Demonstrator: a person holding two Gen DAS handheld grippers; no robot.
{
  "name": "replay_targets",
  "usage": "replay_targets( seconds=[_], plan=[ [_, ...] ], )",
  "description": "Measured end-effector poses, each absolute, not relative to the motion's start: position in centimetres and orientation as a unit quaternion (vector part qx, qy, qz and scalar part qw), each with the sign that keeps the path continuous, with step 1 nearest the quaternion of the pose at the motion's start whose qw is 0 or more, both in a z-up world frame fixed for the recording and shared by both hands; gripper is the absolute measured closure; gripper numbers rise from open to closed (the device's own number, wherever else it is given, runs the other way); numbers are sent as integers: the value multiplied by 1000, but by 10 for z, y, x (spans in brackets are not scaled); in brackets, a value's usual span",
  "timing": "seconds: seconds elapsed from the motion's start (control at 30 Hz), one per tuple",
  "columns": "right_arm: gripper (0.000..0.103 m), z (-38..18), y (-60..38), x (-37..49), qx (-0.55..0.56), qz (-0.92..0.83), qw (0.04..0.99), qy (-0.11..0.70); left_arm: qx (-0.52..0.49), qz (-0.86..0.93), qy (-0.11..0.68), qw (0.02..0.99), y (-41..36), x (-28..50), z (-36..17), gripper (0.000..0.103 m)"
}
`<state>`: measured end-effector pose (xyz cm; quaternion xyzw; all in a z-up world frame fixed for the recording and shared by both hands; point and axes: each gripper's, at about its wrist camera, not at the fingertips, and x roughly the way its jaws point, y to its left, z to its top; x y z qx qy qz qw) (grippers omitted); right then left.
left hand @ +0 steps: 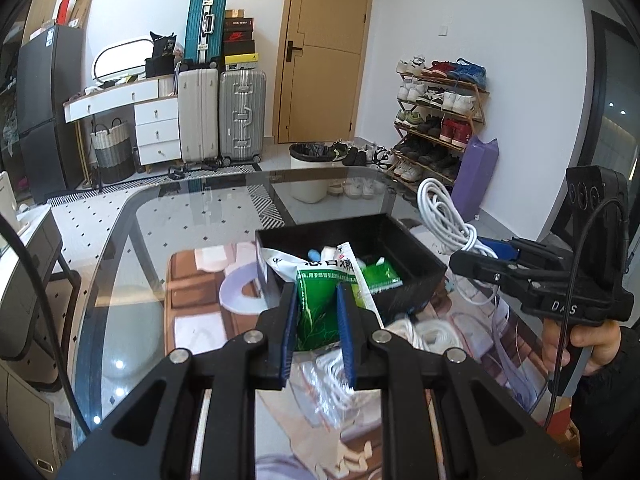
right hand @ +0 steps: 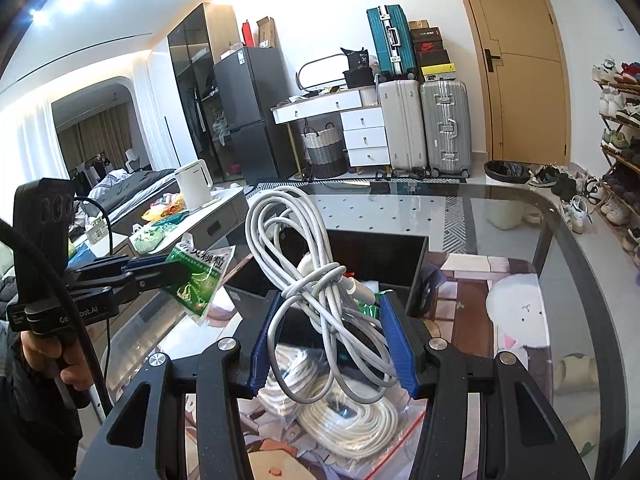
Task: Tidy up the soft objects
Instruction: 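Carry the green packet with the left tool while the right carries the cable coil over the box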
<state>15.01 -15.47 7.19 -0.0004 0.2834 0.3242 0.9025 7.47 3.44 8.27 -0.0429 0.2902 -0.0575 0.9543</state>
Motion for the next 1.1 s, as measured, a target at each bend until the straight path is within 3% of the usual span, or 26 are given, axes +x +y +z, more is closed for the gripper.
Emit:
replay_targets(
  seconds=[1.1],
  plan=[
    [53,71,-122,219,7,343,888,306,6,-4,309,951,29,141,68,86]
  ],
)
